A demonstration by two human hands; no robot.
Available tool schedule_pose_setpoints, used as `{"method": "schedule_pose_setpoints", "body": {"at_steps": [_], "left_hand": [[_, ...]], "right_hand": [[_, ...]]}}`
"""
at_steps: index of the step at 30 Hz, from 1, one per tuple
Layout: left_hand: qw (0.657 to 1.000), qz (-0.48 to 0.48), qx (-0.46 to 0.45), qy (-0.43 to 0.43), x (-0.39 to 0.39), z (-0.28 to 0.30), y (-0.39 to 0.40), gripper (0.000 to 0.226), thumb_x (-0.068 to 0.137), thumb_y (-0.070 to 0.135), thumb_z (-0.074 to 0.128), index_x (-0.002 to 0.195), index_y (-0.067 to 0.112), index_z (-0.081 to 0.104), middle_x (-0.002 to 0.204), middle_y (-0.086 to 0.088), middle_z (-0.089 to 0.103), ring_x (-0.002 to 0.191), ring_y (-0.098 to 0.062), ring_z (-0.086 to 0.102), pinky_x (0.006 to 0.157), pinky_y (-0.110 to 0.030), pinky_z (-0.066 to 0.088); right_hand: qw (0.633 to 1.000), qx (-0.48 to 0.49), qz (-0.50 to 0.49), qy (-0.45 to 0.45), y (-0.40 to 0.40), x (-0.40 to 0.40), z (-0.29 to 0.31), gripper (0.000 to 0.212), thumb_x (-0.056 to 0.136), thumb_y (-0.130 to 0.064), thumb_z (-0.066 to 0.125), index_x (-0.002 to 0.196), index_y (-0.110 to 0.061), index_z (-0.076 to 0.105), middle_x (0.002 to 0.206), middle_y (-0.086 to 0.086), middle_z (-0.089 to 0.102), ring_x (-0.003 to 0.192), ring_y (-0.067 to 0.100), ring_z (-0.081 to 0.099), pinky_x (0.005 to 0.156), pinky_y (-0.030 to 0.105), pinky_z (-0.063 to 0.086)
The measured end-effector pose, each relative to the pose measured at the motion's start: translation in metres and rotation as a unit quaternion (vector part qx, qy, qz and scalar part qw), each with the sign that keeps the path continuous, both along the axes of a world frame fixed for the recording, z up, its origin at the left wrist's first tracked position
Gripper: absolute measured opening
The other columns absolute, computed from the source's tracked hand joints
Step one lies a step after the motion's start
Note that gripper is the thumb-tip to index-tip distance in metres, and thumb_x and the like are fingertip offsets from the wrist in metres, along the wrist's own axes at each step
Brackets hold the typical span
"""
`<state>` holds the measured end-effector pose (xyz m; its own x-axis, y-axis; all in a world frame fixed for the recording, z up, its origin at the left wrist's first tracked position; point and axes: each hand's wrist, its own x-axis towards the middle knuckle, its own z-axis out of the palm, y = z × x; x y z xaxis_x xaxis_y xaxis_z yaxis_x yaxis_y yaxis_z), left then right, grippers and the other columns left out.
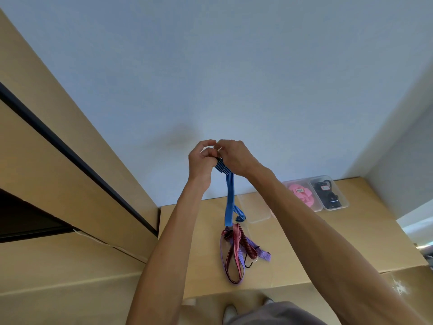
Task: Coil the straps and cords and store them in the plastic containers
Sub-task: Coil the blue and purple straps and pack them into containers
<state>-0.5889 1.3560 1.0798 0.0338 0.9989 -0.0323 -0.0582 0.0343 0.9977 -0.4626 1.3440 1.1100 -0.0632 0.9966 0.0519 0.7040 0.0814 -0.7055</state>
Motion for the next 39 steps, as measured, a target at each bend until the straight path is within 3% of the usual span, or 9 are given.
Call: {"method": "schedule_pose_setpoints", "body": {"at_steps": [4,8,12,16,19,25,32,36,39], "left_hand": [[1.0,0.02,0.004,-0.008,0.005,-0.009,-0.002,0.06,0.069,-0.029,0.039,0.1,0.013,0.069,0.067,-0.001,0.06,0.066,-0.011,0.06,0.065,-0.02,0.052],[0.997,0.066,0.012,-0.044,0.0,-0.006,0.002,0.057,0.069,-0.029,0.041,0.097,0.014,0.068,0.069,0.002,0.056,0.067,-0.011,0.058,0.07,-0.021,0.052],[0.998,0.059,0.012,-0.037,0.003,-0.001,0.003,0.049,0.075,-0.025,0.047,0.098,0.014,0.068,0.081,-0.003,0.063,0.072,-0.011,0.063,0.071,-0.021,0.053],[0.995,0.052,-0.052,0.065,0.005,0.005,0.004,0.009,0.087,0.018,0.063,0.09,0.021,0.071,0.08,0.005,0.068,0.07,-0.011,0.06,0.059,-0.022,0.047],[0.988,0.033,-0.146,0.047,0.002,0.008,0.008,0.041,0.087,0.051,0.064,0.076,0.012,0.069,0.06,0.001,0.058,0.049,-0.013,0.047,0.046,-0.022,0.037],[0.974,-0.02,-0.215,-0.074,-0.004,0.014,0.01,0.008,0.088,0.009,0.072,0.089,0.002,0.073,0.069,-0.01,0.07,0.061,-0.018,0.063,0.057,-0.024,0.055],[0.996,0.033,-0.08,-0.027,0.005,0.012,0.004,0.024,0.084,-0.006,0.071,0.106,0.003,0.073,0.095,-0.015,0.075,0.08,-0.022,0.073,0.069,-0.022,0.058],[0.997,0.061,0.049,0.028,0.011,0.011,0.001,0.019,0.084,-0.002,0.07,0.089,0.015,0.078,0.083,-0.009,0.076,0.075,-0.02,0.071,0.073,-0.031,0.061],[0.977,0.1,0.127,0.142,0.013,0.007,0.001,0.014,0.087,0.002,0.066,0.096,0.01,0.074,0.084,0.003,0.072,0.077,-0.006,0.067,0.074,-0.02,0.055]], "right_hand": [[0.992,-0.028,-0.037,0.118,-0.011,0.0,-0.018,0.027,0.098,-0.019,0.047,0.082,-0.009,0.066,0.071,-0.004,0.059,0.063,0.008,0.048,0.059,0.023,0.035],[0.975,-0.078,-0.029,0.207,-0.01,0.008,-0.026,0.035,0.096,-0.047,0.056,0.105,-0.016,0.07,0.1,-0.001,0.07,0.093,0.009,0.063,0.081,0.027,0.051],[0.941,-0.06,-0.027,0.332,-0.008,0.009,-0.026,0.018,0.092,-0.027,0.068,0.101,-0.012,0.069,0.088,0.011,0.066,0.083,0.019,0.064,0.081,0.043,0.059],[0.942,0.017,-0.058,0.33,-0.002,0.013,-0.021,0.018,0.086,-0.017,0.072,0.102,-0.01,0.068,0.074,-0.002,0.059,0.069,0.015,0.056,0.07,0.036,0.054],[0.962,0.029,-0.035,0.271,0.001,0.02,-0.018,0.023,0.085,-0.016,0.074,0.106,-0.011,0.07,0.082,-0.002,0.064,0.072,0.013,0.058,0.077,0.04,0.056],[0.959,0.036,-0.023,0.281,-0.003,0.023,-0.026,0.039,0.081,-0.009,0.078,0.119,-0.011,0.069,0.11,0.003,0.068,0.098,0.018,0.067,0.089,0.033,0.058],[0.925,-0.005,-0.017,0.38,-0.002,0.025,-0.025,0.026,0.091,-0.016,0.065,0.117,-0.016,0.067,0.1,0.007,0.072,0.087,0.01,0.07,0.071,0.017,0.054],[0.904,-0.041,-0.048,0.422,0.0,0.023,-0.025,0.026,0.097,-0.03,0.061,0.117,-0.014,0.061,0.097,0.011,0.074,0.079,0.024,0.073,0.067,0.026,0.057],[0.895,-0.057,-0.061,0.439,-0.002,0.019,-0.027,0.033,0.099,-0.037,0.058,0.107,-0.006,0.065,0.084,0.009,0.073,0.065,0.022,0.067,0.06,0.029,0.055]]}}
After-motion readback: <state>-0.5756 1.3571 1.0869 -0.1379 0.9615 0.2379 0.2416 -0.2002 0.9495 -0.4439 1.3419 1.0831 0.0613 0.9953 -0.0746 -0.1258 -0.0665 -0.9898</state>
